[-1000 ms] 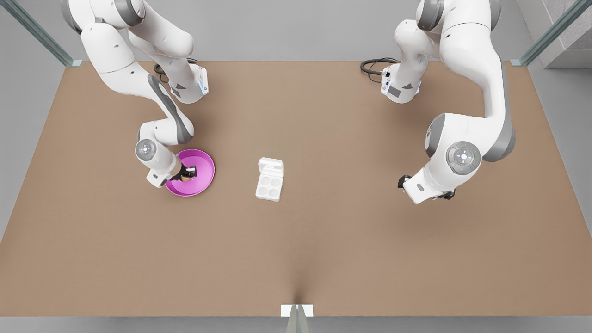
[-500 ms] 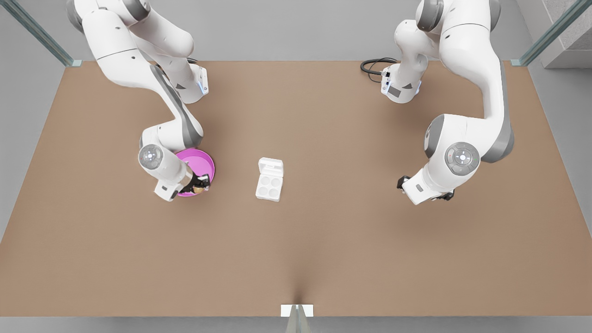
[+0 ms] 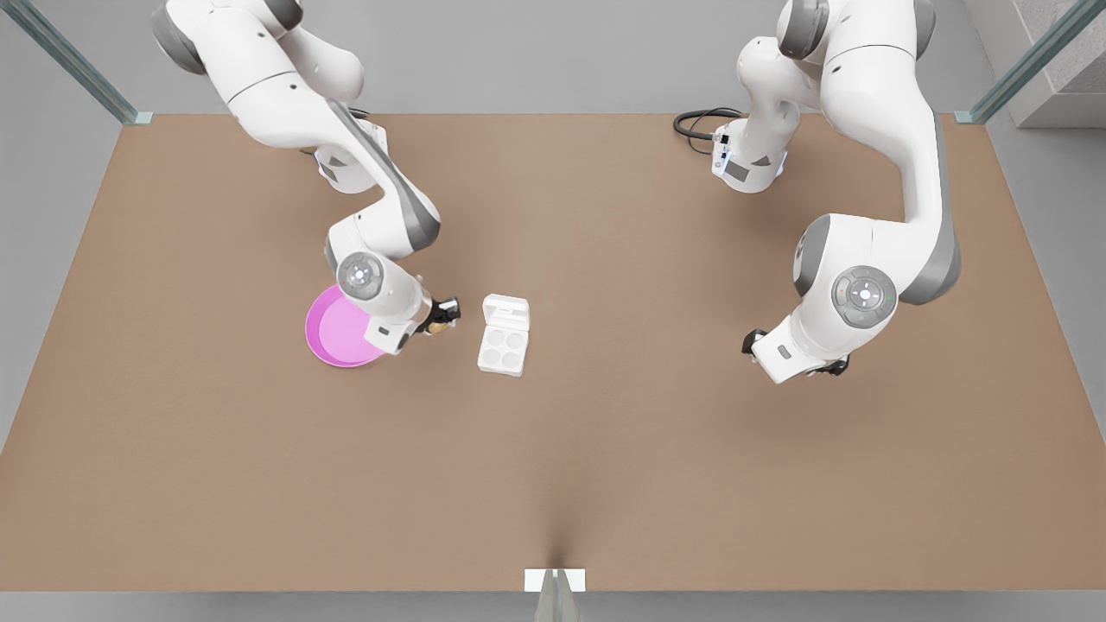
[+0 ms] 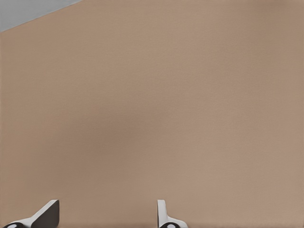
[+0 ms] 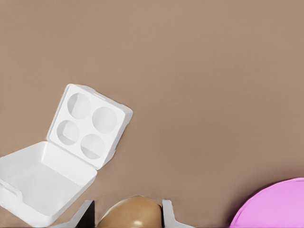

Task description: Pack egg into the box and close the box lid

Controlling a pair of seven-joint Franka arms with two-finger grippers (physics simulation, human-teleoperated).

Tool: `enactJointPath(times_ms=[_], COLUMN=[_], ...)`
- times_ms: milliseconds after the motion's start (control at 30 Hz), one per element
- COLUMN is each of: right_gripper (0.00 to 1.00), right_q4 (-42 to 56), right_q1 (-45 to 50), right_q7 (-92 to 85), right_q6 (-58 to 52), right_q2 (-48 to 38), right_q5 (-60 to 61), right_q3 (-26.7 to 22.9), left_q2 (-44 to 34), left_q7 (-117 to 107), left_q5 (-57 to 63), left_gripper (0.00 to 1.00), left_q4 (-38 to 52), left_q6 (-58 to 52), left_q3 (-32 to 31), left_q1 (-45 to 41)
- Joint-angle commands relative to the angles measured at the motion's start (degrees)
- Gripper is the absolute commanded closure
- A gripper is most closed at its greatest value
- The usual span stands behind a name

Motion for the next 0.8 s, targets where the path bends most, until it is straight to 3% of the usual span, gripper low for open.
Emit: enactJointPath(times_ms=[0, 433, 667, 767], right_gripper=[0.46, 0.46, 0.46, 0.46], right_q4=[1.2, 8.6, 24.7, 26.0], right_q1=[1.5, 11.2, 12.7, 12.5], right_q7=[14.7, 27.1, 26.4, 25.1], right_q6=[-0.6, -0.4, -6.8, -7.9], right_q2=[0.6, 6.5, 15.9, 17.1], right_q5=[1.2, 1.0, -2.4, -4.3], right_q3=[0.0, -0.5, -1.3, -1.3], left_q2=[-0.1, 0.5, 1.4, 1.4], left_q7=[-0.1, -0.1, -0.2, -0.2], left_q5=[0.0, 0.0, -1.1, -1.2], left_gripper=[0.00, 0.00, 0.00, 0.00], left_q4=[0.0, 0.0, 0.0, 0.0], left_q6=[0.0, 0.5, 1.2, 1.5], left_q3=[0.0, 0.0, 0.2, 0.2], left_q1=[0.0, 0.1, 4.0, 3.9])
